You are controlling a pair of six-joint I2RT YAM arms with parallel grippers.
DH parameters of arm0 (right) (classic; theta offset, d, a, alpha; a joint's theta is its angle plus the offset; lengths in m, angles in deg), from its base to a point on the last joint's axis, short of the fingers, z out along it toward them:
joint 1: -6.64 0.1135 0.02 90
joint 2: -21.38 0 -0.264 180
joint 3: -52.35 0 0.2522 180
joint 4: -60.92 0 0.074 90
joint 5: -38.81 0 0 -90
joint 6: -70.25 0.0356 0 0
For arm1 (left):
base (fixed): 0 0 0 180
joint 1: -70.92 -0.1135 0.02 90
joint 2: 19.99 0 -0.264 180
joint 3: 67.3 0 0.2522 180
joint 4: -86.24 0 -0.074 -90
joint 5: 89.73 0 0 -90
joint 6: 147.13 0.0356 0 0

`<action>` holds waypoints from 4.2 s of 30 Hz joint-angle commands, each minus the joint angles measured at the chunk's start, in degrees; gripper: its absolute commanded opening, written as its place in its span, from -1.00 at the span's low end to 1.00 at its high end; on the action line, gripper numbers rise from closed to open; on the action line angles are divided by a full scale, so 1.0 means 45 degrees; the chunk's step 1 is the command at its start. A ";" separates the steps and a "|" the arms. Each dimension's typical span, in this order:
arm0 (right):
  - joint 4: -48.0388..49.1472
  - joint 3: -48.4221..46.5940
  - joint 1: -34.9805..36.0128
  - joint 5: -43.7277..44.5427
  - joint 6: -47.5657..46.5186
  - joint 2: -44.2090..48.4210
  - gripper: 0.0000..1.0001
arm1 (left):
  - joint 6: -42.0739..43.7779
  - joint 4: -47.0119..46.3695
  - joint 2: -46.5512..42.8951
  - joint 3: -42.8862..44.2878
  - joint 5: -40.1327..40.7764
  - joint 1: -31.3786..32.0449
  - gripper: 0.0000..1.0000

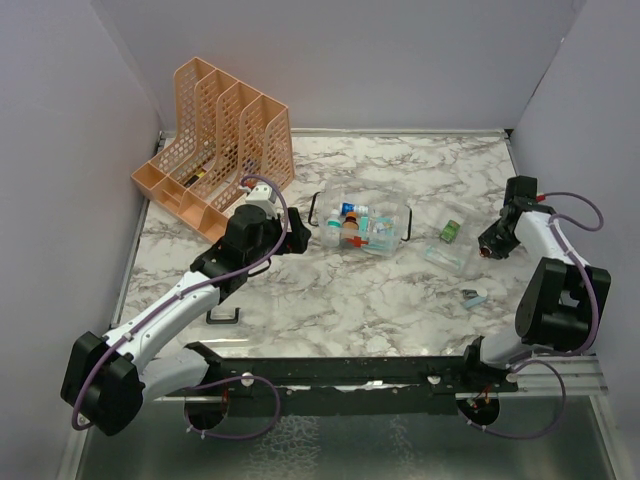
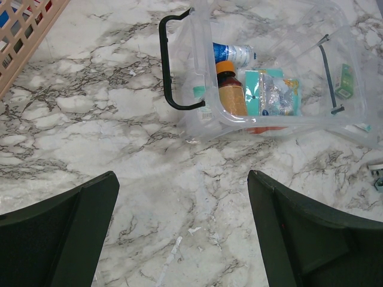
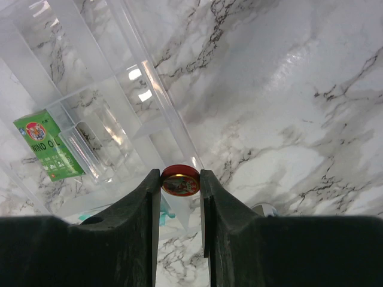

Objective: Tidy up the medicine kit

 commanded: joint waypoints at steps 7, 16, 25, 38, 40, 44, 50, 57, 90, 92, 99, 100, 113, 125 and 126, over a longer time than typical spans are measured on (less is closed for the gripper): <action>0.1358 -0.0465 -0.0073 -0.1022 -0.1452 -0.0803 -0.54 | 0.0144 -0.0412 0.0001 0.0030 0.0180 0.0090 0.85; 0.1430 -0.0412 -0.0074 -0.1434 -0.1678 -0.1270 -0.54 | 0.0176 -0.0253 0.0002 0.0090 0.0198 0.0088 0.85; 0.1295 -0.0324 -0.0073 -0.1090 -0.1682 -0.1217 -0.44 | 0.0236 -0.0323 0.0186 0.0206 0.0149 0.0104 0.85; 0.1099 -0.0402 -0.0073 -0.0966 -0.1841 -0.0492 -0.18 | 0.0171 -0.0334 0.0207 0.0187 0.0096 0.0097 0.85; 0.1123 -0.0459 -0.0073 -0.0984 -0.1983 -0.0280 -0.17 | 0.0176 -0.0325 0.0207 0.0202 0.0076 0.0092 0.85; 0.1367 -0.0477 -0.0073 -0.1303 -0.2417 0.0244 -0.18 | 0.0157 -0.0316 0.0217 0.0207 0.0080 0.0104 0.85; 0.2227 -0.0063 0.0064 -0.2509 -0.2979 0.0968 -0.17 | 0.0144 -0.0268 0.0225 0.0207 0.0055 0.0104 0.85; 0.2522 -0.0083 0.1133 -0.3001 -0.3499 0.0394 -0.10 | 0.0131 -0.0267 0.0284 0.0261 -0.0014 0.0104 0.85; 0.1818 -0.1033 0.2173 -0.1477 -0.3772 -0.3005 -0.32 | 0.0080 -0.0505 0.0137 0.0098 0.0032 0.0105 0.85; 0.1826 -0.1126 0.2173 -0.1469 -0.3791 -0.3155 -0.32 | 0.0081 -0.0552 0.0151 0.0114 0.0063 0.0106 0.85; 0.1881 -0.1281 0.2173 -0.1356 -0.3816 -0.3639 -0.42 | -0.0092 -0.0484 0.0648 0.0429 -0.0003 0.0243 0.85; 0.1956 -0.1239 0.2173 -0.1365 -0.3829 -0.3648 -0.44 | -0.0104 -0.0547 0.0738 0.0467 -0.0017 0.0300 0.85; 0.1741 -0.1299 0.2191 -0.0843 -0.3825 -0.2328 -0.98 | 0.0198 -0.0262 0.1007 0.0744 0.0399 0.0456 0.85; 0.0393 -0.2574 0.2191 -0.0810 -0.4362 -0.0895 -0.98 | 0.0392 0.0099 0.1202 0.1320 0.0758 0.0450 0.86; 0.0288 -0.2693 0.2193 -0.0833 -0.4461 -0.0719 -0.98 | 0.0381 0.0168 0.1218 0.1379 0.0791 0.0438 0.86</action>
